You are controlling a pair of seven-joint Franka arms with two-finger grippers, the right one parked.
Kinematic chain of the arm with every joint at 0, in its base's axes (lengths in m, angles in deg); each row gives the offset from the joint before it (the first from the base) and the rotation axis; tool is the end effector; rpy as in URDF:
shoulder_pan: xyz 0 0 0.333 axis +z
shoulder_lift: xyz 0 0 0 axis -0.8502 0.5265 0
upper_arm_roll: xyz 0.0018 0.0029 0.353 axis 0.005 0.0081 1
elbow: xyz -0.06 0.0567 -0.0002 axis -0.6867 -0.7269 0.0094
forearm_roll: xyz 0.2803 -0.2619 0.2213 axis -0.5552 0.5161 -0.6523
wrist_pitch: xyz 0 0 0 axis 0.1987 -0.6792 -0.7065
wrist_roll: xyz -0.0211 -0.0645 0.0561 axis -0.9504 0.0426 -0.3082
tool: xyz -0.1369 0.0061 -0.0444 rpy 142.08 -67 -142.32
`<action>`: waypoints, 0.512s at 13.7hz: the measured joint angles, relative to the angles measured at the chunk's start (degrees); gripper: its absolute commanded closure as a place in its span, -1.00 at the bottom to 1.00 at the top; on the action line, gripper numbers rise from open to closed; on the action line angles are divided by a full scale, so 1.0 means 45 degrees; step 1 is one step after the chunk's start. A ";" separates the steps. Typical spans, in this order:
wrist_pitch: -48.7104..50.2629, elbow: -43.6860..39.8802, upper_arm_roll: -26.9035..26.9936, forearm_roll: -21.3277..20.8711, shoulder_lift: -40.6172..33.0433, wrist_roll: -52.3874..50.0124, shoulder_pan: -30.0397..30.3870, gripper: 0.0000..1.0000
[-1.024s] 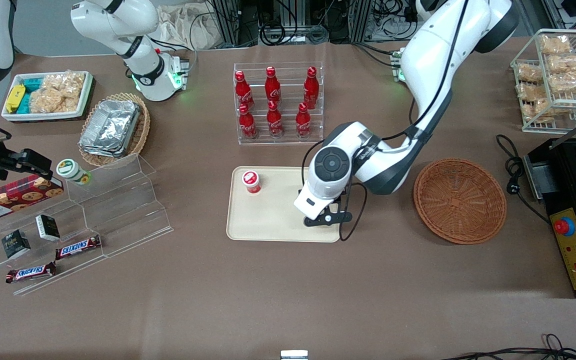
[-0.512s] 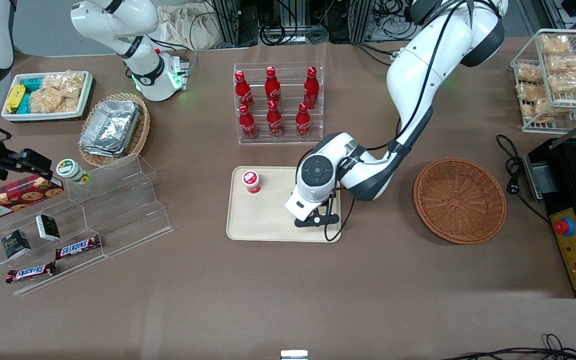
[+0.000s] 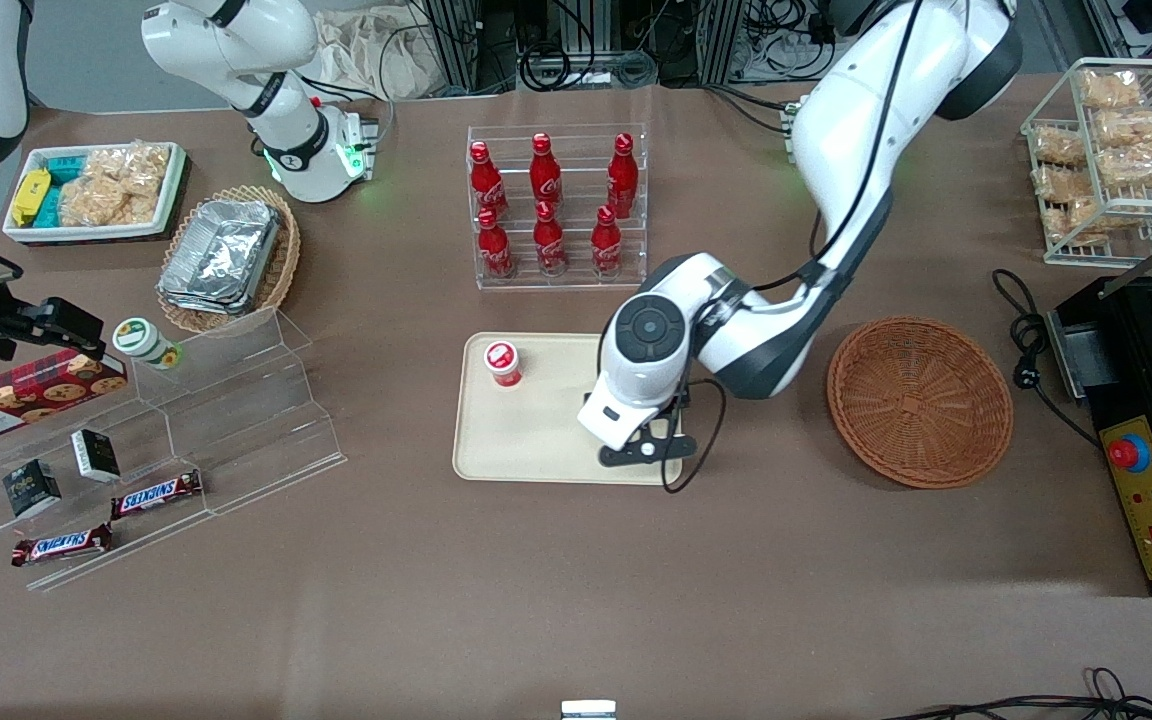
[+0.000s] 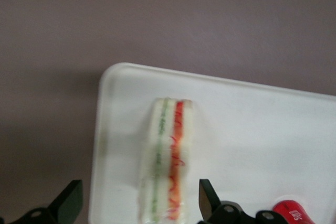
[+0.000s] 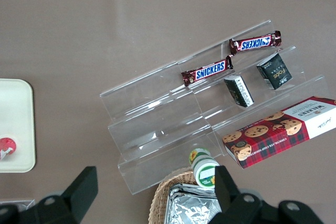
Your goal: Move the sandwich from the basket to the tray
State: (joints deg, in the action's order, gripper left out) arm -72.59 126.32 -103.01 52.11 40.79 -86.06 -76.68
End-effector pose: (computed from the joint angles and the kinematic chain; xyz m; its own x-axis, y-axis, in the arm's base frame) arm 0.6457 -0.4707 0.2945 0.9905 0.1373 -0.0090 0.1372 -0.9905 -0.0058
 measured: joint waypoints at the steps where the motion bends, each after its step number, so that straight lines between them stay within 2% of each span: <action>1: 0.0632 -0.0002 -0.0004 0.0002 -0.0541 0.0251 0.0306 -1.00; 3: 0.1482 0.0061 -0.0003 0.0299 -0.1730 0.0934 0.0928 -1.00; 5: 0.1873 0.0487 0.0039 0.1110 -0.3041 0.2144 0.1819 -1.00; 7: 0.2145 0.1466 0.0846 0.2095 -0.4558 0.3959 0.2314 -1.00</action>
State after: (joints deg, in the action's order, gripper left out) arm -62.93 132.92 -99.20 61.54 20.28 -68.24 -66.27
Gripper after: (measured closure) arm 0.000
